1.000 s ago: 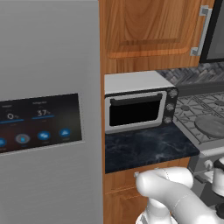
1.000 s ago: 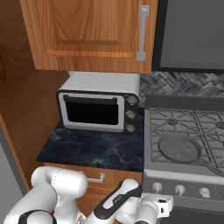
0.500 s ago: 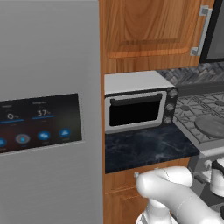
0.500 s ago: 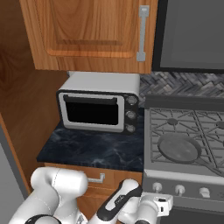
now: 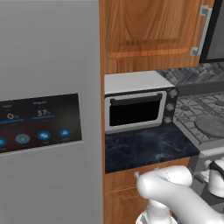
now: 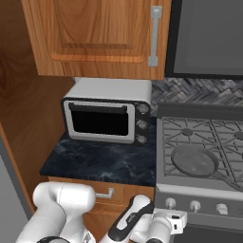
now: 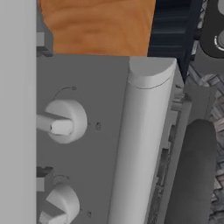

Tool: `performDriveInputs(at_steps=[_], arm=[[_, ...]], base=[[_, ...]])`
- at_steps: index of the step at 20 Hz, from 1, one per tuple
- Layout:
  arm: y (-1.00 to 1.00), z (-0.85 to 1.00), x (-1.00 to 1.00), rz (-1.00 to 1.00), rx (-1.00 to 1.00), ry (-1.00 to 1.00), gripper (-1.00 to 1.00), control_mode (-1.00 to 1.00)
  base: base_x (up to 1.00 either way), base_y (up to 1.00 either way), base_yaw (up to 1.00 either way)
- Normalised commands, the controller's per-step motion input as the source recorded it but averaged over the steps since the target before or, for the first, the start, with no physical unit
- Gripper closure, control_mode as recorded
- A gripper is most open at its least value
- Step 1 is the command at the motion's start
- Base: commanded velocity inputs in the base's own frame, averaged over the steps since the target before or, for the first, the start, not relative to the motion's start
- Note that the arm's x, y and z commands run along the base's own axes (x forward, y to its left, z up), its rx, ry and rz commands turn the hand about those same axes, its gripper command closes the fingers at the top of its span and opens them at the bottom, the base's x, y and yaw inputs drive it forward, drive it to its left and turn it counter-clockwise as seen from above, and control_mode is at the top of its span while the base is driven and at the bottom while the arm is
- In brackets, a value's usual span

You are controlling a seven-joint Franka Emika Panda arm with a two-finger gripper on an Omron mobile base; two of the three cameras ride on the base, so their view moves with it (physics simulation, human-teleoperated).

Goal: Pick the pan from the cabinet and place it on the stove. Then turn on the stove burner for the pan.

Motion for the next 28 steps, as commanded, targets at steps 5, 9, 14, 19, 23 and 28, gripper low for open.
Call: performDriveInputs(at_steps=[5, 9, 14, 19, 23, 28], arm=[[-0.17, -0.12, 0.01, 0.0, 0.02, -0.01, -1.0, -1.0], [-0.16, -0.1, 0.0, 0.0, 0.02, -0.03, -1.0, -1.0], [-0.01, -0.01, 0.05, 0.0, 0.01, -0.04, -1.0, -1.0], [0.0, 0.0, 0.02, 0.0, 0.01, -0.03, -1.0, -1.0], [0.0, 0.0, 0.01, 0.0, 0.01, -0.01, -1.0, -1.0], [0.0, 0.0, 0.04, 0.0, 0.01, -0.01, -1.0, -1.0]], base=[[0.0, 0.0, 0.0], [0.0, 0.0, 0.0], [0.0, 0.0, 0.0], [0.0, 0.0, 0.0], [0.0, 0.0, 0.0], [0.0, 0.0, 0.0]])
